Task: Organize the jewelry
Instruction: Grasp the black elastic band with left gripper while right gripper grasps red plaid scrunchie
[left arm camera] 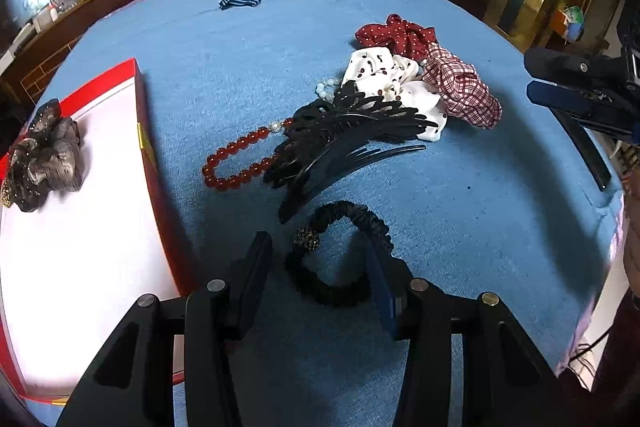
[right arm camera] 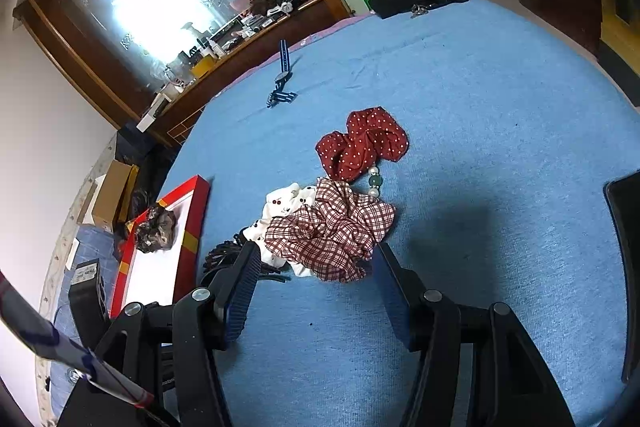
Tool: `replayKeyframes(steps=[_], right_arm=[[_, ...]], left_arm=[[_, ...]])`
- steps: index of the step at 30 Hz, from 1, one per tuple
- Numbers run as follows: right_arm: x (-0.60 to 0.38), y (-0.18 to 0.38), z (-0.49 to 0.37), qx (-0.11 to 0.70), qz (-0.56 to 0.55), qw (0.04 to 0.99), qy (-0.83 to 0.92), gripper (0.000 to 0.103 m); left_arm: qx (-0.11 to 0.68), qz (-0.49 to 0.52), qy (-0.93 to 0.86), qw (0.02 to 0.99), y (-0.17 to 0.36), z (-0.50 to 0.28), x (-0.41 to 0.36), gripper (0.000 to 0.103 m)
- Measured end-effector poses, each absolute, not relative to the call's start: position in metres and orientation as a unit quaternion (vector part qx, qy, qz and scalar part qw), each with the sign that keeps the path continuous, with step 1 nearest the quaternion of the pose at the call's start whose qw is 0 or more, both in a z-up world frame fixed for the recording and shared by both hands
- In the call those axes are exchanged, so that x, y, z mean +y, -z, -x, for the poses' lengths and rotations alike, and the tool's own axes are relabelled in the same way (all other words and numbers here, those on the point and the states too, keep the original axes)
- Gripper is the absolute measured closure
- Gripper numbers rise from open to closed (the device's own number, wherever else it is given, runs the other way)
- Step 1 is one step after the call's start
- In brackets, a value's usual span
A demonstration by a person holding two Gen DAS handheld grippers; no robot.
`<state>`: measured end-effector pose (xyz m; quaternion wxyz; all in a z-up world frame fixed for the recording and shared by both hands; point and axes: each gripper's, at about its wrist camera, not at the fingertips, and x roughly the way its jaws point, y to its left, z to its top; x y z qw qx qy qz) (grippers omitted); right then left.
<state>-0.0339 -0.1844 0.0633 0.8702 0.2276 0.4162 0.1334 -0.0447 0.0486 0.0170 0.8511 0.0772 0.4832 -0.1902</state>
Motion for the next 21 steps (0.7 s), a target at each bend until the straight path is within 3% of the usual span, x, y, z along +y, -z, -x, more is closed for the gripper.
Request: replayKeyframes(steps=[6,12,20,21], right_arm=[[-0.183,-0.057,0.028,0.420,-0.232,0.869,-0.123,0.030],[-0.170,-0.047,0.011,0.439,-0.219,0.864,-0.111,0.022],[-0.150,-0.023,-0.014,0.475,-0.205,0.850,-0.098,0.022],[-0.150,-0.020,-0.015,0.478,-0.203,0.849,-0.096,0.026]], left_arm=[[0.475,-0.078,0.210,0.851,-0.017,0.055,0.037,0.088],[0.465,-0.092,0.216,0.854,-0.015,0.061,0.023,0.088],[0.465,-0.092,0.216,0.854,-0.015,0.059,0.023,0.088],[0.464,-0.094,0.216,0.854,-0.015,0.059,0.023,0.088]])
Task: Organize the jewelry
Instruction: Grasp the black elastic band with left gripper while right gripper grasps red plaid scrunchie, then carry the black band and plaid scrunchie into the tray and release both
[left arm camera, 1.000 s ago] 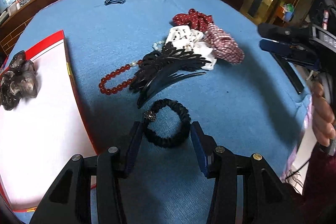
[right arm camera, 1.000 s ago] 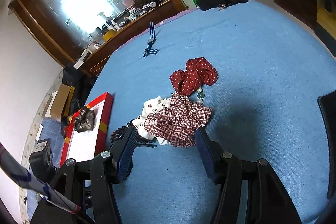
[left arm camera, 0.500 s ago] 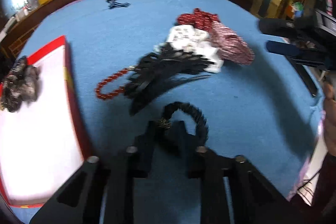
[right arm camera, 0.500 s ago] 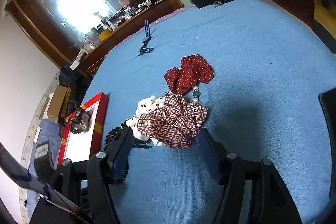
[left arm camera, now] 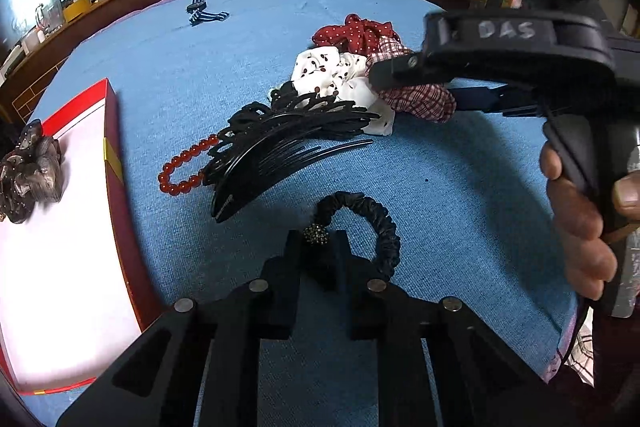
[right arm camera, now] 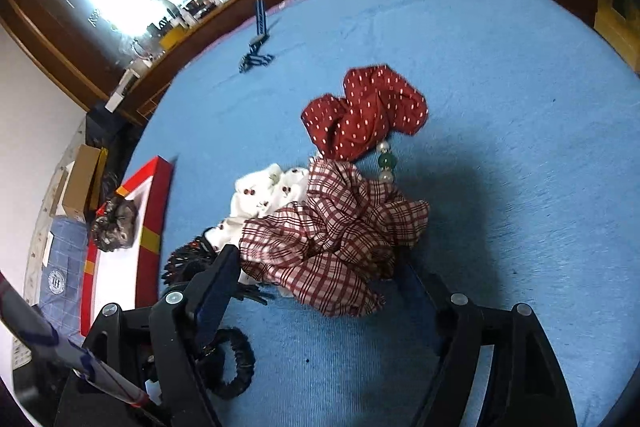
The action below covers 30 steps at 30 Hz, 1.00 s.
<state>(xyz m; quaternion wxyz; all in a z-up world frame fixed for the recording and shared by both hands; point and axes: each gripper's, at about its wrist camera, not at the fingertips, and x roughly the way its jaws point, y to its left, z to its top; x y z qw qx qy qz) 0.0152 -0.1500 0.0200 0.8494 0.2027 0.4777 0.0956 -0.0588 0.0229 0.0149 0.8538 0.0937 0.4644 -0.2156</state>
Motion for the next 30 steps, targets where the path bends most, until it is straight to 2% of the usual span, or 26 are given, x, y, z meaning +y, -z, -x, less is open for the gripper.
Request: replayKeyframes(steps=[1,3,5,8,18,30], right_arm=[[-0.150,-0.018,-0.016,0.479,-0.200,0.850,-0.095,0.032],[-0.149,-0.016,-0.017,0.485,-0.193,0.847,-0.098,0.058],[-0.152,-0.016,-0.015,0.484,-0.198,0.846,-0.104,0.075],[-0.159,-0.021,-0.009,0.472,-0.206,0.851,-0.103,0.081],[-0.172,-0.052,0.018,0.429,-0.203,0.874,-0.103,0.082],[-0.165,-0.057,0.026,0.424,-0.197,0.876,-0.114,0.082]], left_arm=[[0.464,-0.094,0.216,0.854,-0.015,0.059,0.023,0.088],[0.464,-0.095,0.215,0.854,-0.015,0.059,0.023,0.088],[0.463,-0.095,0.215,0.854,-0.015,0.059,0.023,0.088],[0.463,-0.093,0.216,0.855,-0.015,0.059,0.023,0.090],[0.459,-0.062,0.233,0.855,-0.026,0.060,0.031,0.090],[0.448,-0.046,0.230,0.863,-0.042,0.063,0.042,0.090]])
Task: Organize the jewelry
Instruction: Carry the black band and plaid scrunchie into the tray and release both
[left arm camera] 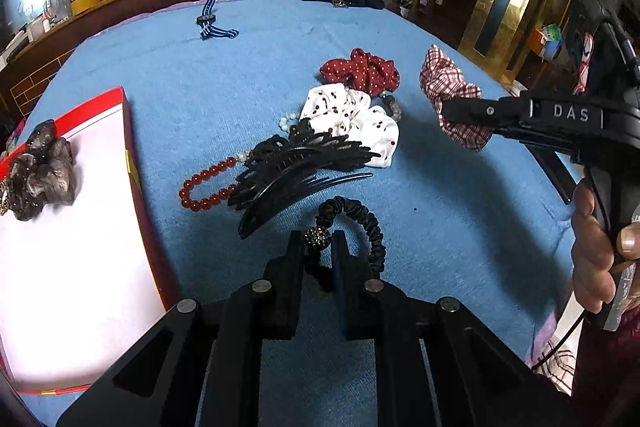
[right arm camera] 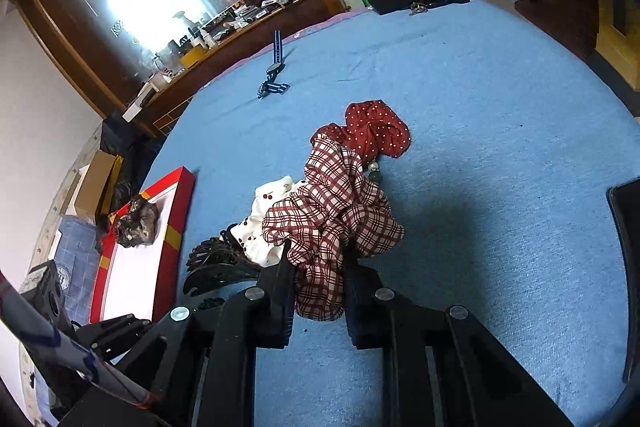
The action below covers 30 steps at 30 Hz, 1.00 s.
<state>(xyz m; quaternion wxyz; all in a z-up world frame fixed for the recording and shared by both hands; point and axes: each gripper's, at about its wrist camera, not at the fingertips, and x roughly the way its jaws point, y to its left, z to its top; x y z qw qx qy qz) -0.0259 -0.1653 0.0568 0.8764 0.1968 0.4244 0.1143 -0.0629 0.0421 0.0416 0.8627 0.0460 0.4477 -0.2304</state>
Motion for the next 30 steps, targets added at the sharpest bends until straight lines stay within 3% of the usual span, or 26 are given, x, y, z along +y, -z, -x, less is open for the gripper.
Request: replayKeyframes(steps=[30], right_arm=[[-0.119,-0.071,0.033,0.428,-0.149,0.877,-0.156,0.081]], left_arm=[[0.406,-0.029,0.180,0.896,-0.073,0.062,0.085,0.090]])
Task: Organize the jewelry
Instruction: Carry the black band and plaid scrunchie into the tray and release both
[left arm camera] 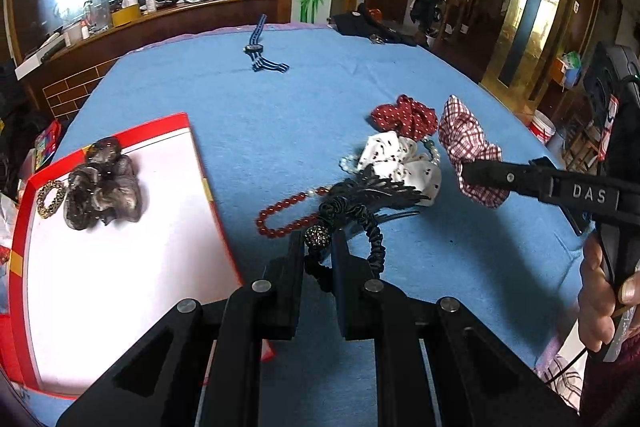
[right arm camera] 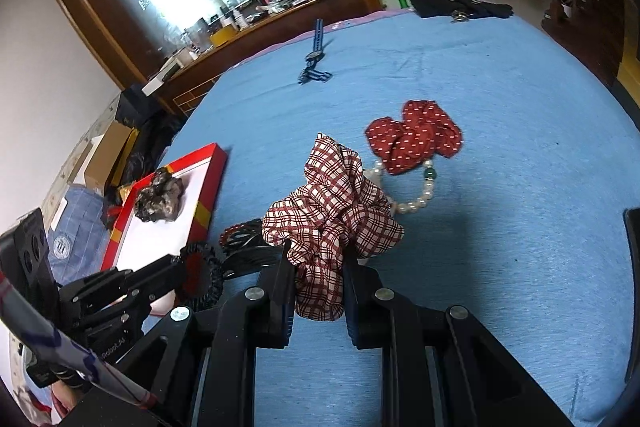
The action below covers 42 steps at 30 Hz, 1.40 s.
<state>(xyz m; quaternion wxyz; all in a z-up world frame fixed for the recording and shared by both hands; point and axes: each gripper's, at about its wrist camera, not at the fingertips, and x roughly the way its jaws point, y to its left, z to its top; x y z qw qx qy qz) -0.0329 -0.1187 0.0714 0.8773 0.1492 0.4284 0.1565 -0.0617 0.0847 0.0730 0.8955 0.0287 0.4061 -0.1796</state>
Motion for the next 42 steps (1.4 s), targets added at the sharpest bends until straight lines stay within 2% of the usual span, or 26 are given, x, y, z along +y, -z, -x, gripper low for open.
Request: replayKeyframes(steps=[30,42], right_arm=[[0.015,-0.088,0.032,0.444,-0.048,0.854,-0.266,0.081],[0.066,-0.086,0.027,0.454,-0.016,0.839,-0.300,0.081]], left_arm=[[0.385,0.025,0.085,0.919,-0.090,0.067,0.195,0.090],[0.398,0.058,0.026,0.915,-0.079,0.067,0.257,0.090]])
